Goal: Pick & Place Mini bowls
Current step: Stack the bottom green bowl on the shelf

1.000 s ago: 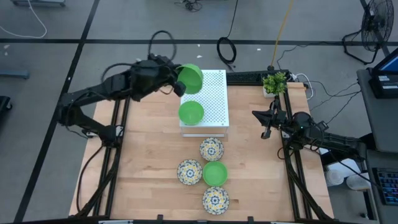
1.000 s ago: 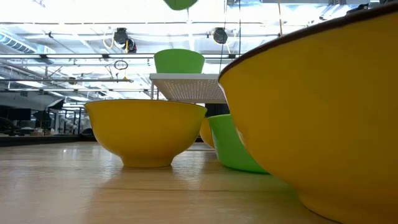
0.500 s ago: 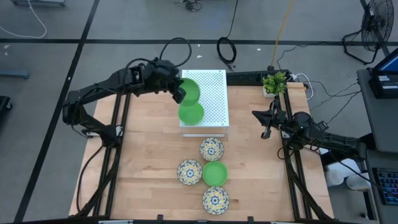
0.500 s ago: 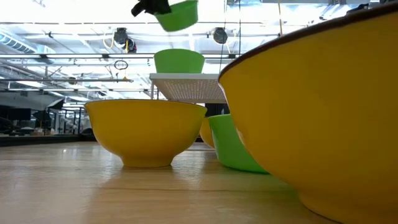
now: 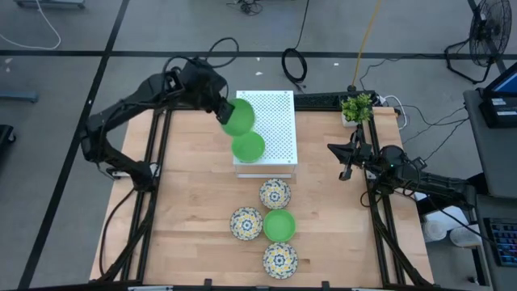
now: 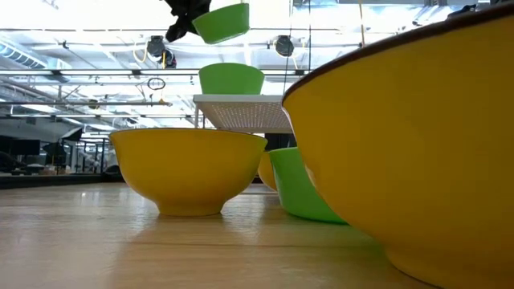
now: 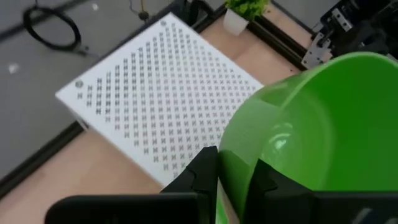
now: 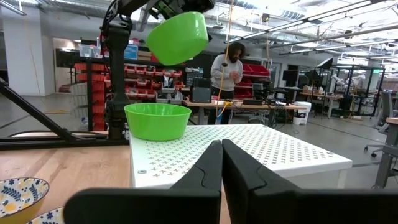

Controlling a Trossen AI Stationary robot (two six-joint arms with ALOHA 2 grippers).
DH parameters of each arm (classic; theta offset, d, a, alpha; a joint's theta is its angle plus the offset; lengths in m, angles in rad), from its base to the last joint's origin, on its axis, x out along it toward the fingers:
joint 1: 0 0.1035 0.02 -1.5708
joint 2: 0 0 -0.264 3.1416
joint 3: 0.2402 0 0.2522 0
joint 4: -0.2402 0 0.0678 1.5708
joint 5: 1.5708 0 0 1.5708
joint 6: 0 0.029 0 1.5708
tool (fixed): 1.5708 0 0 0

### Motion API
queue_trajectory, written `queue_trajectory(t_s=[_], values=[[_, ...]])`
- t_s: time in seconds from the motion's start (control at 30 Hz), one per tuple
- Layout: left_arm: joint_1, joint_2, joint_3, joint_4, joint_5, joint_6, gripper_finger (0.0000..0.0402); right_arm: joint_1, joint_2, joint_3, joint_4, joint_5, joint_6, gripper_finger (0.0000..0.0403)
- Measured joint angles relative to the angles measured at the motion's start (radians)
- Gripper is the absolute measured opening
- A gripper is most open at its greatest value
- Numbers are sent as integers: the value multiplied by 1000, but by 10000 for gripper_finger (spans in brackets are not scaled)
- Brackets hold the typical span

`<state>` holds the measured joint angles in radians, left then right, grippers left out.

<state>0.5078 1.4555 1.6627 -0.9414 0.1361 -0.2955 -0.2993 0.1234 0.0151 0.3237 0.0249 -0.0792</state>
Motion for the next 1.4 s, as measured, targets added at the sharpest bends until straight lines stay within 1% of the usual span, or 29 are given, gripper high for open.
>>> queue_trajectory(t_s=[0.07,0.17,0.63,0.87,1.03,1.27,1.4], values=[[12,6,0,-20,18,-3,35,0,0,0,0,0,0,0],[9,27,1,-50,17,-2,35,0,0,0,0,0,0,0],[-66,161,1,-61,23,24,35,0,0,0,0,0,0,0],[-95,161,0,-70,31,31,35,0,0,0,0,0,0,0],[-111,161,-4,-124,26,42,35,0,0,0,0,0,0,0],[-124,161,-33,-118,21,47,35,0,0,0,0,0,0,0],[-124,161,-34,-103,-21,46,35,0,0,0,0,0,0,0]])
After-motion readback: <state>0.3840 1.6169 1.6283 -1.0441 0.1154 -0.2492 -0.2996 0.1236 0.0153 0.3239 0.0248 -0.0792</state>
